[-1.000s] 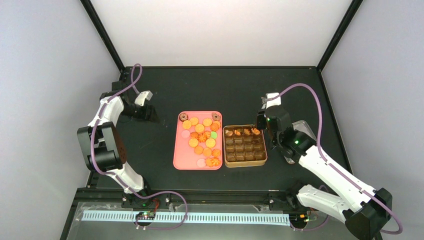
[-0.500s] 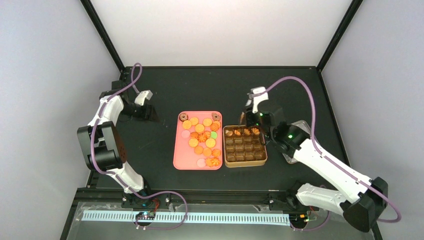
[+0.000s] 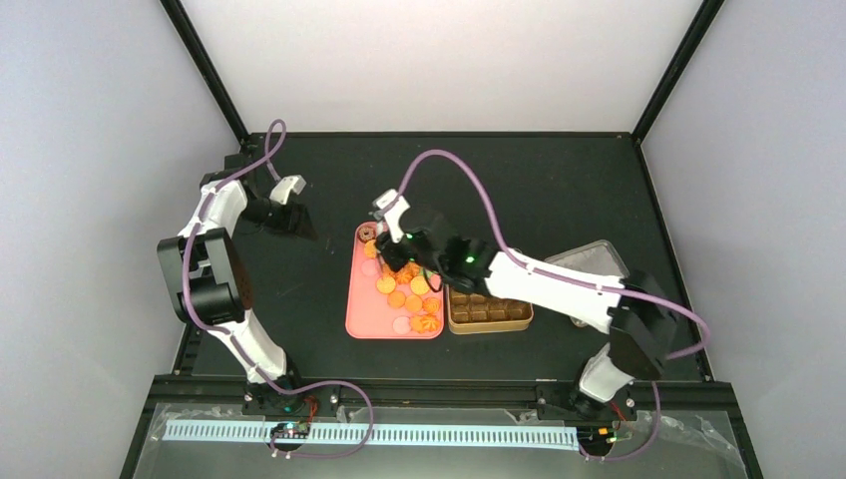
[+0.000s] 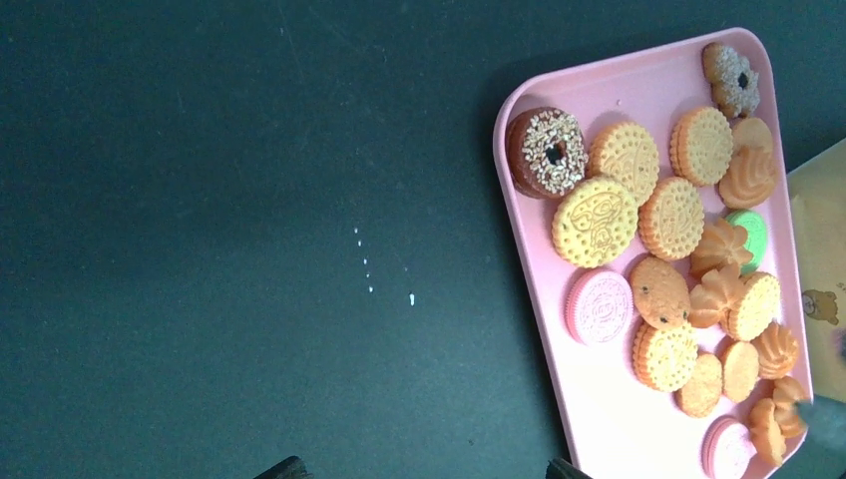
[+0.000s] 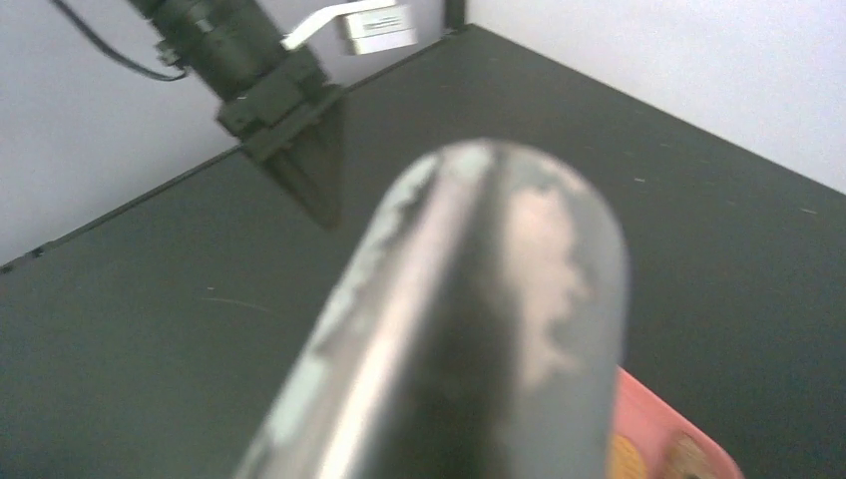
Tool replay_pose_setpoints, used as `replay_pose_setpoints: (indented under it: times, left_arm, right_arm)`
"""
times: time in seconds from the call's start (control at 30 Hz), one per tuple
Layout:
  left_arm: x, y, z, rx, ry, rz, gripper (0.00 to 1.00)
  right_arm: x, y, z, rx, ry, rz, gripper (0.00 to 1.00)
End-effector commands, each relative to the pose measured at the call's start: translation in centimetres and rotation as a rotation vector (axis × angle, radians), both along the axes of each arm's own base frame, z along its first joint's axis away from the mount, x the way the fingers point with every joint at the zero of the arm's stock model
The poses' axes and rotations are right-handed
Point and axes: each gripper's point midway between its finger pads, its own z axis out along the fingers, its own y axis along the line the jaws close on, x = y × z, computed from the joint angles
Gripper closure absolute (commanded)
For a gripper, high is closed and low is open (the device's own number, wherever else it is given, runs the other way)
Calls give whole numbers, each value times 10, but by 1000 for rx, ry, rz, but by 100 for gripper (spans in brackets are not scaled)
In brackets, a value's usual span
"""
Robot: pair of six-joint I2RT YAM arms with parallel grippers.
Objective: Pack the cookies
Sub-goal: Pick up the fake cookies from the plate.
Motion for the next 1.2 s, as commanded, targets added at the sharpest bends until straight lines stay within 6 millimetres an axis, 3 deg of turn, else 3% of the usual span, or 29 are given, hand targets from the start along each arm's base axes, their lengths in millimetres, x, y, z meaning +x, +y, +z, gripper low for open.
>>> replay_pose_setpoints:
  times: [0.0, 0.13, 0.37, 0.7, 1.17]
  left_arm:
    - [16, -2, 21, -16, -82, 7, 37]
    - [19, -2, 25, -21, -94, 32, 36]
    - [7, -7, 26, -26, -120, 34, 35]
    - [1, -10, 40, -25, -159, 33, 35]
    - [3, -12, 55, -39, -185, 32, 35]
  right_arm:
    - [3, 49, 18, 84, -39, 103, 65]
    - [12, 74, 5, 69, -41, 133, 65]
    - [34, 96, -20, 15, -46, 128, 65]
    - [58, 96, -53, -53, -44, 82, 64]
    - [49, 91, -95, -110, 37, 101, 63]
